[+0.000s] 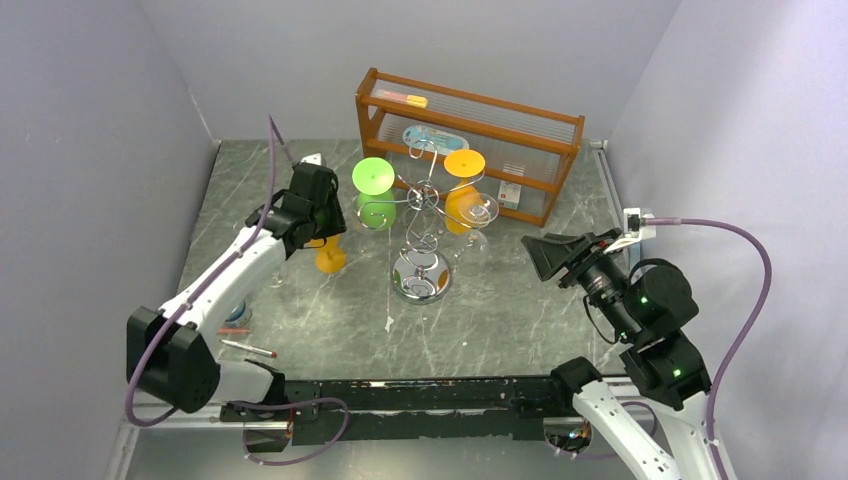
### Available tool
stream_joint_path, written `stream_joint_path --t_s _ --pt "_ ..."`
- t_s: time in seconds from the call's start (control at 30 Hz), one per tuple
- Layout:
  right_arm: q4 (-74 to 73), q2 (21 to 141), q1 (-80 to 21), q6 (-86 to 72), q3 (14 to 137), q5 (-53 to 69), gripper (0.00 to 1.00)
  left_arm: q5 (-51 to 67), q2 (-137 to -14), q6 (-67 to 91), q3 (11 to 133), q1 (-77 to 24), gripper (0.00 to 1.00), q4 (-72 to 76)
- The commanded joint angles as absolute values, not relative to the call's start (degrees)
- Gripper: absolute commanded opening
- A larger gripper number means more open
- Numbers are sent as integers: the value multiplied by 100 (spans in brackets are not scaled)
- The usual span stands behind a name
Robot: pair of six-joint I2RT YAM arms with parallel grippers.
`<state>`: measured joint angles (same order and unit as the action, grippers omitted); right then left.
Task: Place the wine glass upside down on the wine glass rack
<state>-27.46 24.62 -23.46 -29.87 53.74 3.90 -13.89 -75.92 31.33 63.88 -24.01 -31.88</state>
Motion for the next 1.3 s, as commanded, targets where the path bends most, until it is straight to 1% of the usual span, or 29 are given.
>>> stream_joint_path --t_s 0.0,0.13,0.17,0.23,0.27,0.47,0.57,0.67,0.8,0.93,1.13,1.27 --pt "-2824 2459 -2344 -3185 5217 268 63 -1462 -7912 2931 6625 -2338 38 -3201" --pt "-2838 2452 -2338 -3242 5127 170 63 -1578 -8189 2871 6687 -2329 29 -3337" --pt "-2845 2448 -2338 -3251 5117 141 63 -1589 -8230 2833 6703 -2325 24 -3374" --pt "-2895 2459 -2344 -3271 5120 79 63 -1587 -8276 2758 6726 -2321 7 -3443" --pt "-2911 2468 -2344 -3265 5131 71 64 -1563 -8287 2726 6770 -2320 5 -3524" --pt "-3131 2518 -2338 -3535 5270 -177 65 -1068 -7893 2596 6863 -2320 5 -3963" --pt "-3223 2453 -2342 -3751 5339 -221 65 -910 -7414 2600 6887 -2326 5 -4290" --pt "-3378 2390 -2338 -3825 5431 -174 65 -1031 -6773 2642 6999 -2328 5 -4654" --pt "-3685 2347 -2338 -3948 5540 -316 64 -1147 -6165 2646 7596 -2327 5 -5201" --pt "-3928 2320 -2341 -4005 5722 -350 64 -1081 -5794 2635 8600 -2324 5 -5469" --pt "-4187 2395 -2340 -4206 6012 -421 64 -1223 -5524 2662 9736 -2323 5 -5417" --pt "-3975 2467 -2340 -4362 6017 -50 65 -860 -5316 2852 9860 -2327 5 -4851"
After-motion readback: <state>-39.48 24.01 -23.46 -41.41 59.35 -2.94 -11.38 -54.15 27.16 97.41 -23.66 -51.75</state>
